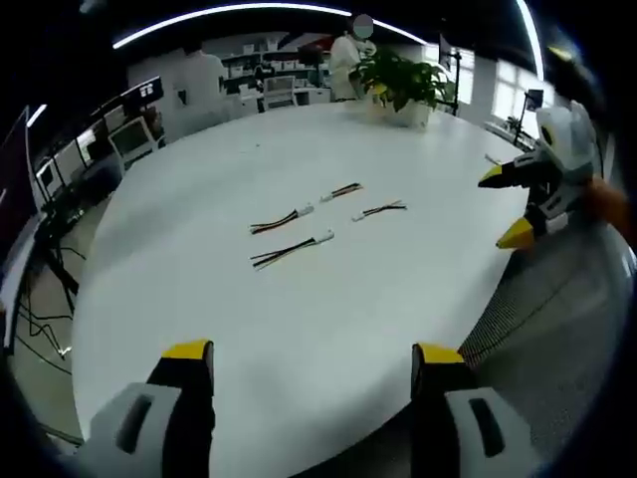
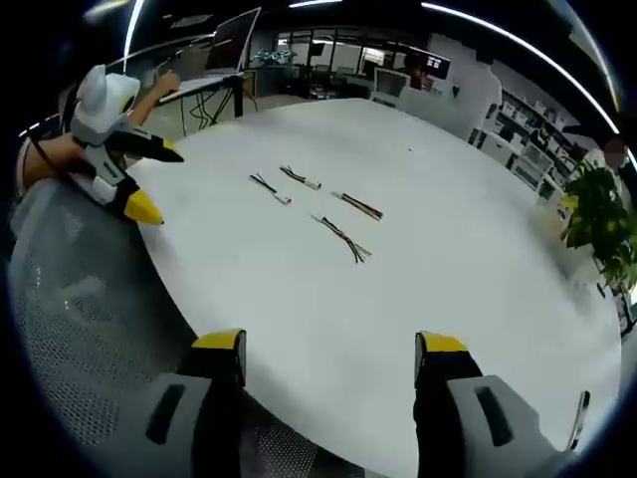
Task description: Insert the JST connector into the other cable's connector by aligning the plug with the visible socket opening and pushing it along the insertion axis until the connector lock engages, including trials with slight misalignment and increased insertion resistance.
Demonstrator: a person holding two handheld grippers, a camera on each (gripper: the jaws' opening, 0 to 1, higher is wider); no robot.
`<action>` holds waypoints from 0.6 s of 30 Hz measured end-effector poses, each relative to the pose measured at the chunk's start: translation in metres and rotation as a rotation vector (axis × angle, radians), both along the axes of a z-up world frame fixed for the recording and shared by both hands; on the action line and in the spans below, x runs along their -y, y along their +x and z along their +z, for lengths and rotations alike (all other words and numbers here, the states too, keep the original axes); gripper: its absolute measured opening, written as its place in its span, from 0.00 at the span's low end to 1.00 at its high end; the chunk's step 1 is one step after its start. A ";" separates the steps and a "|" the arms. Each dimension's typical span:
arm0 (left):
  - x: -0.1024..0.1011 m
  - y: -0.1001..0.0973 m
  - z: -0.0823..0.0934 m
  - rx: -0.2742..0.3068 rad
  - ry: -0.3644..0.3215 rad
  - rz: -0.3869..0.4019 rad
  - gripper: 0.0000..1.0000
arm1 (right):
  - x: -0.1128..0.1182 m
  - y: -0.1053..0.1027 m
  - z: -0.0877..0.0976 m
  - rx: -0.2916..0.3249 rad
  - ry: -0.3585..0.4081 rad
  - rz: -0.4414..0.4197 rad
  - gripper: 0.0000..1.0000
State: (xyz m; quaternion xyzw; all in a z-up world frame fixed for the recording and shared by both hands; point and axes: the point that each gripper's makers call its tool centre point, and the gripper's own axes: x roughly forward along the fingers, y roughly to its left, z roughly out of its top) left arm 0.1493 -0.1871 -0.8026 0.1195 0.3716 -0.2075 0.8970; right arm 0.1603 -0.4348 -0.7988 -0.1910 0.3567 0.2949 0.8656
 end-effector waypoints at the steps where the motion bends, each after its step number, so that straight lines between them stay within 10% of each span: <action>1: 0.001 -0.001 -0.001 -0.004 0.000 -0.004 0.78 | 0.000 0.000 0.000 0.000 -0.001 -0.001 0.67; 18: -0.004 0.002 0.001 0.003 -0.006 0.013 0.79 | 0.000 0.000 -0.002 -0.015 -0.002 -0.002 0.66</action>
